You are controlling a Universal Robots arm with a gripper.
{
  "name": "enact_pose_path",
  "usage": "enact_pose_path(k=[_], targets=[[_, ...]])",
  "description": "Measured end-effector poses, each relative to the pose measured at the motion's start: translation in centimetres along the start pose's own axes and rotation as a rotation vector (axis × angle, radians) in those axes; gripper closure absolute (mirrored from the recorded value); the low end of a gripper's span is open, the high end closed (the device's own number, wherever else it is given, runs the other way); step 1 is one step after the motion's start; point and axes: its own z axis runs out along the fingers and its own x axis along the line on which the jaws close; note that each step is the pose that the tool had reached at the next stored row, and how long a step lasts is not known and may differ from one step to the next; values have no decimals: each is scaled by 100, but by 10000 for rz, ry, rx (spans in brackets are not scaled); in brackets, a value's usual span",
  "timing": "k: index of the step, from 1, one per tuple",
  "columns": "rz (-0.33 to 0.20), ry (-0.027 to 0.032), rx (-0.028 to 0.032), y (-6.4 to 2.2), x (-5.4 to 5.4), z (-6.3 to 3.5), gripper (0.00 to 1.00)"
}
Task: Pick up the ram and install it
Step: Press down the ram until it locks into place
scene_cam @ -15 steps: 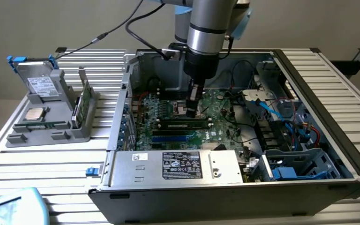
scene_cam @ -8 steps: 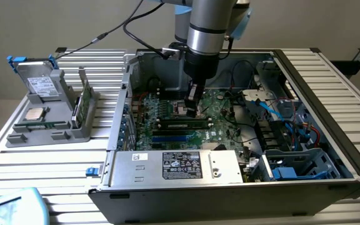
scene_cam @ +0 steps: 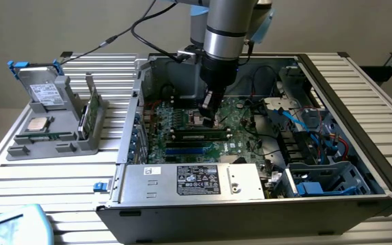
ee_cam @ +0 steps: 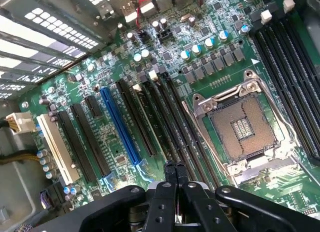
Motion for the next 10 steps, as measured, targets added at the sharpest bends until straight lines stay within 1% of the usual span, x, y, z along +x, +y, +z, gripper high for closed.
enact_pose_path(k=[4,10], targets=[[514,-36,-36,0,0,0,90],[1334,-79,-123,0,0,0,90]])
